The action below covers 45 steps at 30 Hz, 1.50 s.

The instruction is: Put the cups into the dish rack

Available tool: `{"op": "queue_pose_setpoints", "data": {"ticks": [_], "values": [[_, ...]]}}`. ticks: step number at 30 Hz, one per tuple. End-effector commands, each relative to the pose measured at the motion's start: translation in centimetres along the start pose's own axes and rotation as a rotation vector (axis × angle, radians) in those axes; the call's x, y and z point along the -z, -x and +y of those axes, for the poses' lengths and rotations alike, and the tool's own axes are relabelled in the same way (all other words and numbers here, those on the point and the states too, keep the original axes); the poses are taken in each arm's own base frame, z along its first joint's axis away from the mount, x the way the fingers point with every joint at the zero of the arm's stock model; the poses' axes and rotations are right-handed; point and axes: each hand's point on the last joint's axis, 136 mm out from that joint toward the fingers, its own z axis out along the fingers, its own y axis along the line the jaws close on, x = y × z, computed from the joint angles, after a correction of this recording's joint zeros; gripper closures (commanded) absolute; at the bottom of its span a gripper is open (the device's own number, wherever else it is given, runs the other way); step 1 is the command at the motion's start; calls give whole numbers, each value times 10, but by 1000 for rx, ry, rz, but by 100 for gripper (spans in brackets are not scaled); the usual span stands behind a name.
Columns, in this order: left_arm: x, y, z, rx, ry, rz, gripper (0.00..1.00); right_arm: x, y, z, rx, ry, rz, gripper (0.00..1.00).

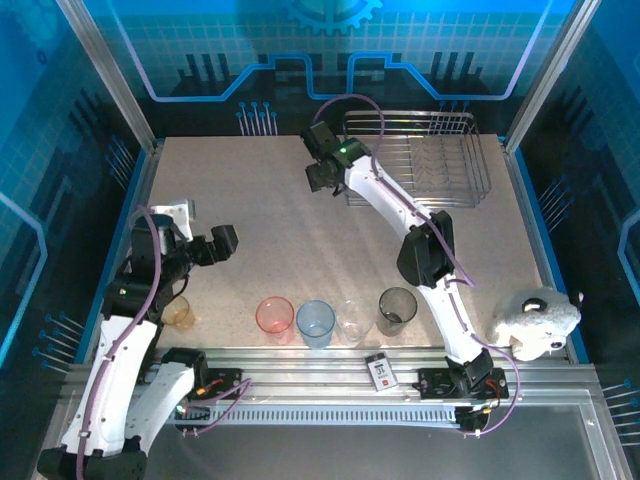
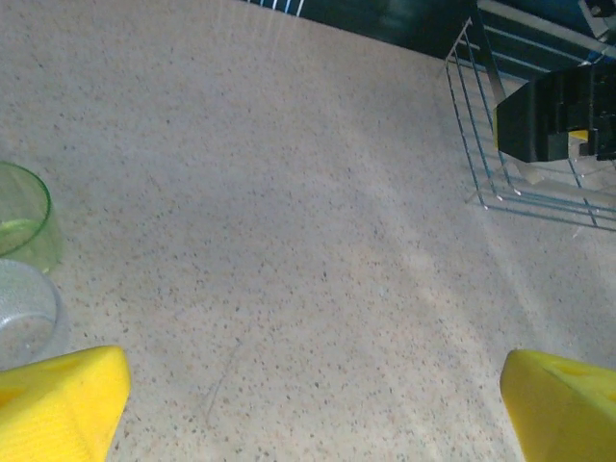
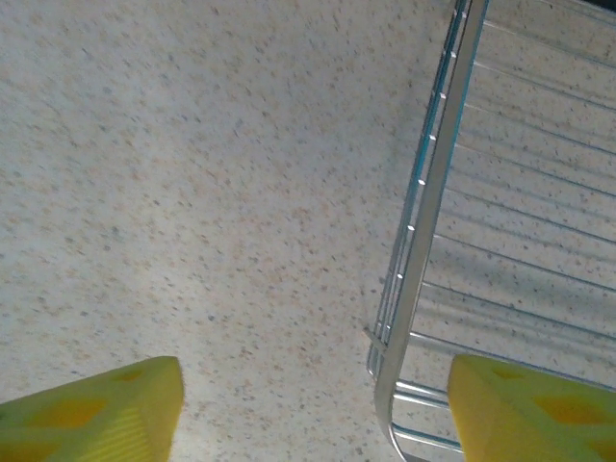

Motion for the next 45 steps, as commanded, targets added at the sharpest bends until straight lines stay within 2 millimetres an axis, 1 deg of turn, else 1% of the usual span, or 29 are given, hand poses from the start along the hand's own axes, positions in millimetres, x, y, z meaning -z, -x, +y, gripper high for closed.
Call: {"op": "queue_pose_setpoints", "data": {"ticks": [1, 6, 11, 15, 20, 23, 24, 26, 28, 31, 35, 38, 41, 43, 45], "values": [[4, -12, -6, 28, -34, 46, 1, -7, -15, -21, -25, -104, 65, 33], [3, -19, -8, 53, -57, 70, 1, -13, -22, -29, -36, -154, 83, 35], [-2, -23, -9, 78, -70, 77, 1, -22, -27, -25, -27, -144, 102, 39], [-2, -24, -9, 89, -67, 80, 1, -29, -33, -21, -21, -135, 124, 49], [2, -22, -5, 76, -43, 64, 1, -35, -40, -20, -7, -125, 150, 60], [4, -22, -3, 72, -36, 57, 1, -35, -44, -15, -2, -103, 163, 74], [4, -22, -2, 73, -32, 53, 1, -33, -45, -12, -4, -95, 168, 79], [3, -23, 1, 79, -21, 41, 1, -29, -48, -7, -13, -82, 179, 87], [3, -22, 2, 83, -17, 27, 1, -24, -54, 0, -3, -75, 190, 93], [3, -22, 2, 89, -20, 16, 1, -17, -66, 12, 26, -76, 209, 100], [3, -24, 3, 96, -20, 22, 1, -4, -92, 27, 27, -86, 268, 100], [4, -26, 3, 104, -27, 16, 1, 9, -114, 43, 16, -91, 303, 100], [5, -27, 2, 110, -33, 4, 1, 21, -139, 67, 11, -69, 339, 100], [7, -28, 3, 112, -34, 1, 1, 27, -153, 92, 24, -27, 356, 100], [8, -30, 3, 114, -34, -1, 1, 38, -161, 120, 35, 36, 353, 100]]}}
